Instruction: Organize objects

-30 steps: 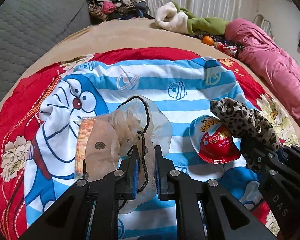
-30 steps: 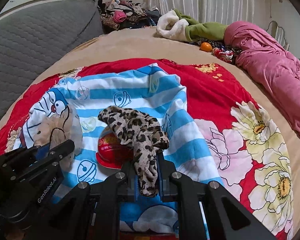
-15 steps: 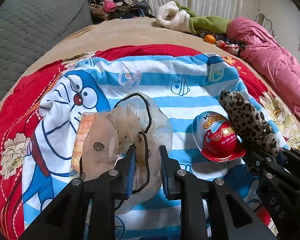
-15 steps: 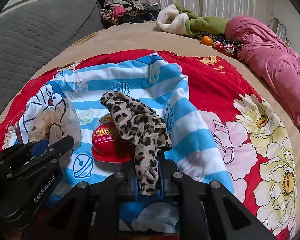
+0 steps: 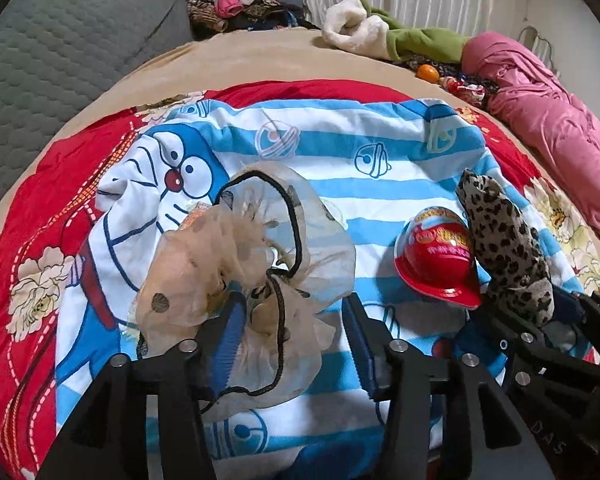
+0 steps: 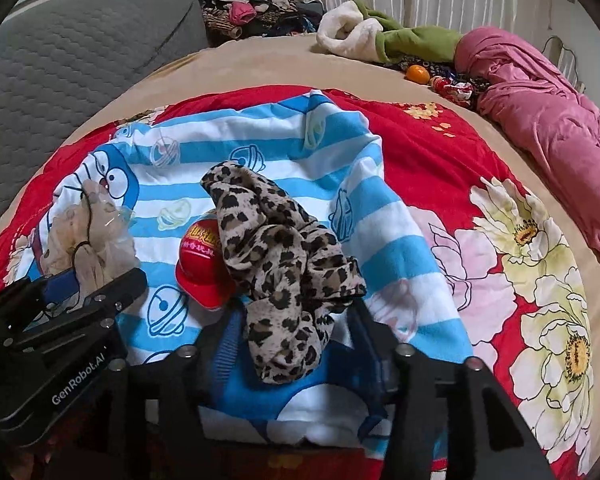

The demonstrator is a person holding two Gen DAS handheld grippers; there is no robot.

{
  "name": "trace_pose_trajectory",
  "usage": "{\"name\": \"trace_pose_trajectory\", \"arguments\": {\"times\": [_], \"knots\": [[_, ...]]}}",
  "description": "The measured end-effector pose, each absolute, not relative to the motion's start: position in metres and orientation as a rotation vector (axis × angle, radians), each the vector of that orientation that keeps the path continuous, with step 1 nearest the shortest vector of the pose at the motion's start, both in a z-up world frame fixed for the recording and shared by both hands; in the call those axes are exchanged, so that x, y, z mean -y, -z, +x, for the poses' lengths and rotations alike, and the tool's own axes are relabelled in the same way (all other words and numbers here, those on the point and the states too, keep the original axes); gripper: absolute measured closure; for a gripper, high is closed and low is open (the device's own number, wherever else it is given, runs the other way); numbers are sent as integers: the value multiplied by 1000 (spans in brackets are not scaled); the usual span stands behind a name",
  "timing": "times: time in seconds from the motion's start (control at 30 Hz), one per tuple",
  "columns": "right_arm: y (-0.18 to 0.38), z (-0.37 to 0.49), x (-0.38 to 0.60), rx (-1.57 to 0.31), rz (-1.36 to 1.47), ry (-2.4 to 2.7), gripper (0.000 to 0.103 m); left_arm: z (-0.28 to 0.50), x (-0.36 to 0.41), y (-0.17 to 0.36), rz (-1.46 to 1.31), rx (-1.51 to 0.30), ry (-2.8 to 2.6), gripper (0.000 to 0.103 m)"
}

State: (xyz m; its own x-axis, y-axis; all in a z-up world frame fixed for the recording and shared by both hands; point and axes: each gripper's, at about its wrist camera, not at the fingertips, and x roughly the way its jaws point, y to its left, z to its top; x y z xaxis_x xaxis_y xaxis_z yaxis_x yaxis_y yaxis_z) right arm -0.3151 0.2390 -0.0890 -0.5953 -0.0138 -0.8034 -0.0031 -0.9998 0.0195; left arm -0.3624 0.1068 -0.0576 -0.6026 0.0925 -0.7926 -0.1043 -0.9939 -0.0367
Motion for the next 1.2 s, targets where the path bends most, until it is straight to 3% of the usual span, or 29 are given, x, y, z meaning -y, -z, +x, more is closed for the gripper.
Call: {"name": "trace_pose_trajectory", "arguments": {"times": [0.1,0.23,0.77,0.93,1.0,1.2], "knots": [[87,-312,-237,1,1403,2811,37,-360,-106,56,-1348,-7,-2701,39],[84,-310,-239,8,1406,2819,35,-356,-103,53,-1360,-15,-2700,29],[67,-289,-247,55,1372,2828,18,-330,-84,34,-1379,39,-2680,16],[60,-280,-247,61,1358,2827,11,-317,-76,29,-1375,59,-2710,1],[56,-275,-248,64,1350,2829,6,-313,-70,26,-1367,86,-2710,1],[46,-264,-244,31,1326,2829,4,-299,-61,16,-1330,88,-2736,1]]}}
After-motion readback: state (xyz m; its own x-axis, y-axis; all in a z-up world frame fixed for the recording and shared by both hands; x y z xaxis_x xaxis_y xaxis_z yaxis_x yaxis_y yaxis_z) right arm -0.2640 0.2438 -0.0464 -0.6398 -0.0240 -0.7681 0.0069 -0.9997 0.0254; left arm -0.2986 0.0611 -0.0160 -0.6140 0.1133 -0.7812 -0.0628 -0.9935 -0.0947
